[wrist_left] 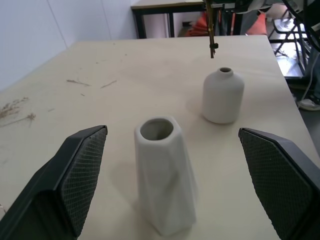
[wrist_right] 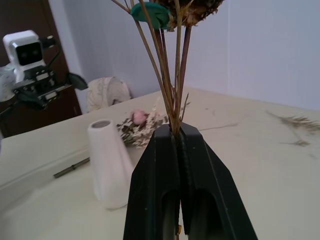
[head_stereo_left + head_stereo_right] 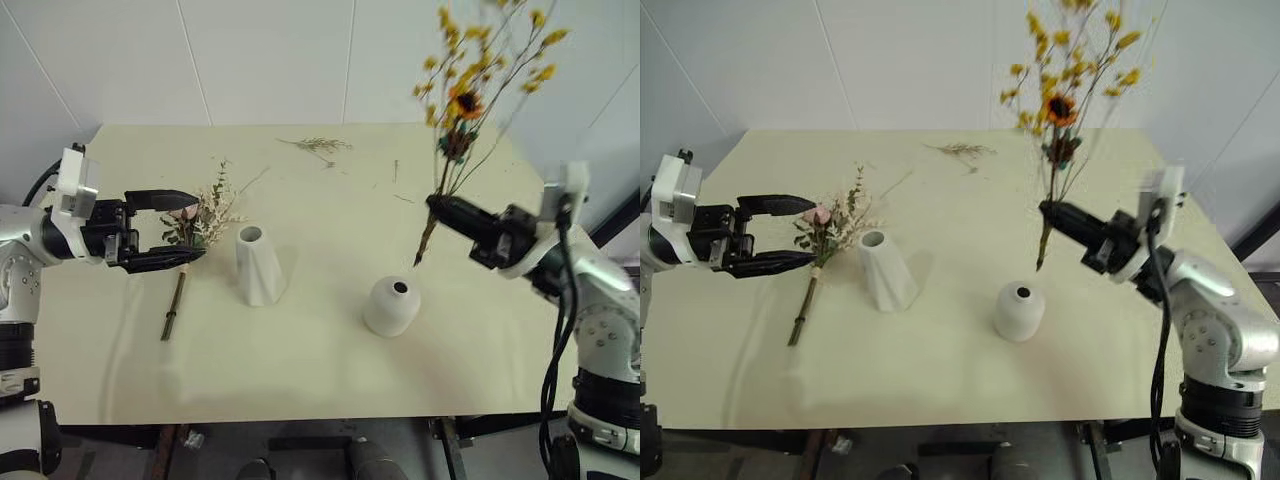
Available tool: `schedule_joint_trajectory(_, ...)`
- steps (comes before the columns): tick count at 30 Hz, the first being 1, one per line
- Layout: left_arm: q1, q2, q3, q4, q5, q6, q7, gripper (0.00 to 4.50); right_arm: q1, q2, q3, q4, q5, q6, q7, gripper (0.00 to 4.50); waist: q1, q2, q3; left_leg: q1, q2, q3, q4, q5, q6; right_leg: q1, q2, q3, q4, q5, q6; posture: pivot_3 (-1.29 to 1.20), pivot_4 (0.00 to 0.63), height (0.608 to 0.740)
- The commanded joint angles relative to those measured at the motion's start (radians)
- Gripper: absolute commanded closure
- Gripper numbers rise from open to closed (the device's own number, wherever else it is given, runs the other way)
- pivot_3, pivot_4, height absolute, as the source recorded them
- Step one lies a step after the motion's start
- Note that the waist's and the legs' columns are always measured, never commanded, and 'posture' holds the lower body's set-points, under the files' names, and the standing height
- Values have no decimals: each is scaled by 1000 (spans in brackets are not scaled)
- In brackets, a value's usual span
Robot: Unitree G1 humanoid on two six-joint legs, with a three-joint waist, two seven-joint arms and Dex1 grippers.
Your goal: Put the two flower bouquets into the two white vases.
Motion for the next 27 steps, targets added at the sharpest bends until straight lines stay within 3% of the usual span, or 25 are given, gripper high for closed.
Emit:
schedule_joint_trajectory(1, -21, 22, 12, 51, 18, -42, -38, 0, 11, 9, 14, -12, 1, -63, 12, 4480, 2, 0, 0, 0, 0, 0, 0, 0, 0, 0, 0, 0, 0, 0, 0, 0, 150, 740)
schedule_joint_trajectory(11, 16, 20, 22, 51, 27, -35, -36, 0, 62, -15, 31, -55, 81, -24, -1, 4480, 8, 0, 0, 0, 0, 0, 0, 0, 0, 0, 0, 0, 0, 0, 0, 0, 150, 740)
schedule_joint_trajectory(27, 4, -3, 4, 74, 32, -56, -35, 0, 17, -79, -16, -129, 244, 47, -115, 4480, 24, 0, 0, 0, 0, 0, -1, 0, 0, -1, 0, 0, 0, -1, -1, 0, 150, 740)
